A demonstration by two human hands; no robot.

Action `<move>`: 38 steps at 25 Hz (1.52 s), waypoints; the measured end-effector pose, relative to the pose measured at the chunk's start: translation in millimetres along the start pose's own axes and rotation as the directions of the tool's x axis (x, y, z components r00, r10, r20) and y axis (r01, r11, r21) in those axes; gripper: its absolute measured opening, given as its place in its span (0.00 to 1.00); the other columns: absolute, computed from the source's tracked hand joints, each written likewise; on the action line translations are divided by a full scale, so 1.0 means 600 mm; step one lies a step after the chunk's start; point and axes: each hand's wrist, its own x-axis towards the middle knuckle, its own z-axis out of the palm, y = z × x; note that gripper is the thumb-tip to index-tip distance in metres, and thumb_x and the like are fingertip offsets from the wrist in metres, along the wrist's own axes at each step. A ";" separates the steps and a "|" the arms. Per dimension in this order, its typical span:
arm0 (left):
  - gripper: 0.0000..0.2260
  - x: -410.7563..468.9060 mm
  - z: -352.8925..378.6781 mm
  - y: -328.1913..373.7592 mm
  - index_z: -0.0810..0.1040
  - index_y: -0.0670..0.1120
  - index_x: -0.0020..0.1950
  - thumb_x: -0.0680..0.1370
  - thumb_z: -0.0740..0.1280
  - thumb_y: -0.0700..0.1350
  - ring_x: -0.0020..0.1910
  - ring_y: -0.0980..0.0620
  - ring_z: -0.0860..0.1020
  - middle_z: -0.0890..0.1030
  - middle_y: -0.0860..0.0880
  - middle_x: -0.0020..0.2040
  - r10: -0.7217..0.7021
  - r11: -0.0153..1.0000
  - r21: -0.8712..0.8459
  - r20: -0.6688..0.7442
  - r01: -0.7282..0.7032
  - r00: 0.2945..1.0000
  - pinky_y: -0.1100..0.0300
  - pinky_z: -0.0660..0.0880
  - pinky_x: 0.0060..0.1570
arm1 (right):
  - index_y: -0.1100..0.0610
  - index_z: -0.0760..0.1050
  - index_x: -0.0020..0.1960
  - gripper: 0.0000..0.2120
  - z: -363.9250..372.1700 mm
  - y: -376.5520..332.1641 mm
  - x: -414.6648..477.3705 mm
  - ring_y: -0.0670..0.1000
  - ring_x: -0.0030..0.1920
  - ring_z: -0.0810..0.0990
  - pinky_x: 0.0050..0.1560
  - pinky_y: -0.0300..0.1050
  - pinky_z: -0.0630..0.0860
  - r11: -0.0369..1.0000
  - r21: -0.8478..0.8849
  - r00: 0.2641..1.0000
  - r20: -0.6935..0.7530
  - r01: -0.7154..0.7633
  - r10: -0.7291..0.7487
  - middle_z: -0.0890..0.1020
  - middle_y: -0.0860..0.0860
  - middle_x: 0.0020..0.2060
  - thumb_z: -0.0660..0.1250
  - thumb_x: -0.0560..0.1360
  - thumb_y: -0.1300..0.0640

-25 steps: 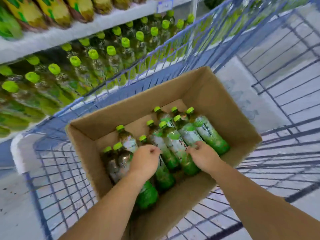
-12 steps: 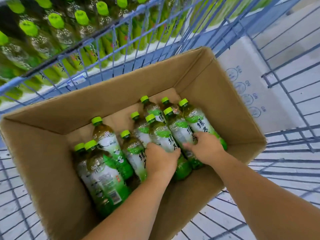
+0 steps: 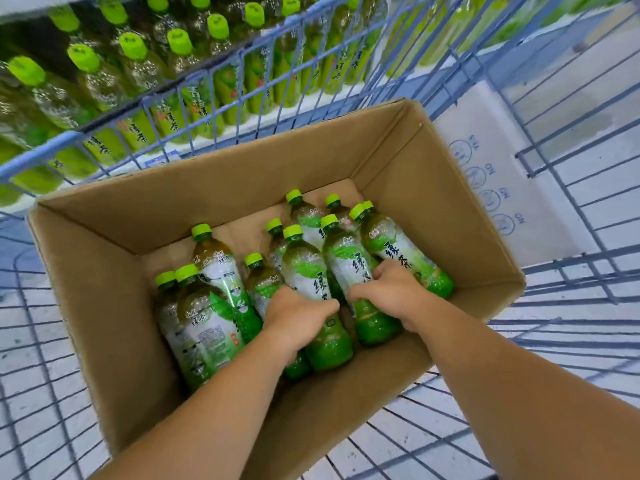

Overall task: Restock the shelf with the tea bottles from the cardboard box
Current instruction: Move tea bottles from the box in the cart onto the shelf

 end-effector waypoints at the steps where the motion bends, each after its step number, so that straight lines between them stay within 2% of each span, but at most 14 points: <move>1: 0.17 -0.005 -0.011 -0.006 0.83 0.43 0.48 0.62 0.74 0.50 0.40 0.47 0.82 0.85 0.42 0.43 0.011 1.000 -0.013 0.014 -0.011 1.000 0.54 0.78 0.41 | 0.60 0.70 0.55 0.24 0.003 -0.003 -0.004 0.48 0.41 0.74 0.41 0.44 0.73 1.000 0.016 1.000 0.015 0.009 -0.009 0.75 0.52 0.45 0.78 0.66 0.55; 4: 0.15 -0.038 -0.043 -0.007 0.81 0.45 0.47 0.62 0.73 0.46 0.41 0.47 0.83 0.85 0.45 0.44 0.093 0.991 -0.103 0.025 -0.090 0.995 0.51 0.80 0.45 | 0.66 0.69 0.65 0.30 0.010 -0.022 -0.028 0.57 0.51 0.77 0.51 0.52 0.75 0.998 0.024 0.997 0.031 0.065 -0.066 0.76 0.60 0.55 0.76 0.69 0.55; 5: 0.16 -0.051 -0.056 -0.004 0.80 0.46 0.49 0.62 0.72 0.46 0.43 0.47 0.83 0.85 0.46 0.44 0.121 0.984 -0.133 0.009 -0.118 0.993 0.51 0.81 0.46 | 0.65 0.67 0.67 0.32 0.011 -0.029 -0.039 0.56 0.52 0.76 0.50 0.50 0.75 0.996 0.040 0.996 0.039 0.079 -0.080 0.75 0.59 0.55 0.76 0.69 0.54; 6: 0.16 -0.063 -0.072 -0.002 0.79 0.48 0.49 0.62 0.71 0.45 0.44 0.48 0.82 0.84 0.47 0.44 0.150 0.973 -0.174 -0.014 -0.150 0.989 0.52 0.80 0.46 | 0.63 0.67 0.67 0.32 0.014 -0.037 -0.054 0.53 0.49 0.75 0.45 0.48 0.73 0.993 0.062 0.993 0.044 0.105 -0.108 0.74 0.55 0.51 0.76 0.70 0.54; 8: 0.12 -0.092 -0.112 0.005 0.77 0.50 0.47 0.66 0.71 0.40 0.43 0.49 0.80 0.82 0.50 0.41 0.210 0.940 -0.265 -0.046 -0.215 0.977 0.56 0.76 0.43 | 0.59 0.68 0.59 0.23 0.028 -0.054 -0.094 0.47 0.39 0.72 0.36 0.43 0.69 0.977 0.122 0.984 -0.008 0.177 -0.177 0.73 0.50 0.42 0.75 0.70 0.55; 9: 0.11 -0.107 -0.133 0.012 0.77 0.50 0.46 0.68 0.70 0.37 0.42 0.49 0.80 0.81 0.51 0.39 0.249 0.922 -0.295 -0.044 -0.251 0.967 0.57 0.75 0.41 | 0.57 0.68 0.56 0.21 0.034 -0.060 -0.116 0.45 0.38 0.72 0.35 0.42 0.69 0.969 0.134 0.978 -0.049 0.209 -0.205 0.74 0.49 0.41 0.76 0.70 0.55; 12: 0.12 -0.153 -0.206 0.022 0.78 0.51 0.48 0.69 0.72 0.38 0.41 0.53 0.82 0.83 0.55 0.38 0.358 0.882 -0.303 -0.065 -0.361 0.931 0.59 0.77 0.38 | 0.54 0.68 0.55 0.20 0.057 -0.087 -0.189 0.42 0.37 0.72 0.36 0.38 0.69 0.942 0.165 0.950 -0.164 0.291 -0.265 0.74 0.46 0.42 0.75 0.71 0.54; 16: 0.17 -0.199 -0.329 0.017 0.76 0.53 0.52 0.67 0.77 0.46 0.42 0.57 0.82 0.84 0.55 0.43 0.429 0.856 -0.248 -0.149 -0.454 0.891 0.57 0.79 0.42 | 0.56 0.70 0.56 0.20 0.107 -0.144 -0.281 0.40 0.38 0.71 0.35 0.31 0.67 0.913 0.160 0.896 -0.314 0.376 -0.314 0.74 0.46 0.44 0.76 0.70 0.55; 19: 0.16 -0.233 -0.455 0.010 0.76 0.55 0.51 0.68 0.78 0.45 0.38 0.63 0.81 0.83 0.58 0.42 0.526 0.814 -0.204 -0.137 -0.544 0.839 0.64 0.76 0.35 | 0.57 0.72 0.50 0.18 0.156 -0.218 -0.355 0.41 0.38 0.73 0.33 0.27 0.68 0.862 0.125 0.821 -0.399 0.491 -0.409 0.77 0.47 0.41 0.78 0.67 0.57; 23: 0.16 -0.274 -0.639 -0.005 0.76 0.56 0.49 0.70 0.76 0.41 0.32 0.66 0.79 0.83 0.60 0.38 0.614 0.749 -0.180 -0.175 -0.638 0.770 0.72 0.72 0.27 | 0.56 0.73 0.49 0.18 0.238 -0.348 -0.452 0.27 0.36 0.72 0.37 0.23 0.67 0.785 0.080 0.728 -0.442 0.614 -0.524 0.78 0.45 0.40 0.80 0.66 0.57; 25: 0.17 -0.284 -0.725 -0.022 0.76 0.57 0.48 0.69 0.76 0.39 0.32 0.67 0.78 0.82 0.63 0.36 0.632 0.726 -0.172 -0.217 -0.666 0.744 0.74 0.71 0.26 | 0.55 0.73 0.49 0.19 0.285 -0.419 -0.485 0.26 0.38 0.72 0.37 0.23 0.67 0.751 0.065 0.697 -0.431 0.658 -0.573 0.78 0.44 0.42 0.79 0.66 0.56; 29: 0.21 -0.278 -0.878 -0.069 0.77 0.59 0.53 0.67 0.76 0.40 0.40 0.63 0.82 0.84 0.59 0.43 0.622 0.702 -0.159 -0.340 -0.695 0.706 0.72 0.74 0.32 | 0.53 0.72 0.50 0.19 0.386 -0.547 -0.516 0.28 0.38 0.72 0.36 0.22 0.66 0.684 0.062 0.651 -0.378 0.727 -0.658 0.76 0.40 0.42 0.79 0.67 0.55; 34: 0.19 -0.226 -1.016 -0.109 0.78 0.58 0.52 0.67 0.77 0.39 0.41 0.59 0.83 0.85 0.58 0.43 0.542 0.728 -0.147 -0.475 -0.670 0.693 0.63 0.79 0.38 | 0.53 0.72 0.47 0.17 0.498 -0.657 -0.483 0.32 0.37 0.76 0.33 0.26 0.68 0.612 0.102 0.613 -0.277 0.784 -0.740 0.78 0.42 0.40 0.79 0.67 0.59; 38: 0.19 -0.173 -1.078 -0.105 0.79 0.57 0.50 0.67 0.78 0.39 0.39 0.60 0.83 0.85 0.58 0.42 0.512 0.754 -0.104 -0.527 -0.649 0.679 0.69 0.77 0.35 | 0.48 0.70 0.48 0.19 0.551 -0.727 -0.436 0.39 0.41 0.79 0.35 0.33 0.70 0.603 0.181 0.629 -0.243 0.777 -0.738 0.80 0.43 0.43 0.79 0.67 0.56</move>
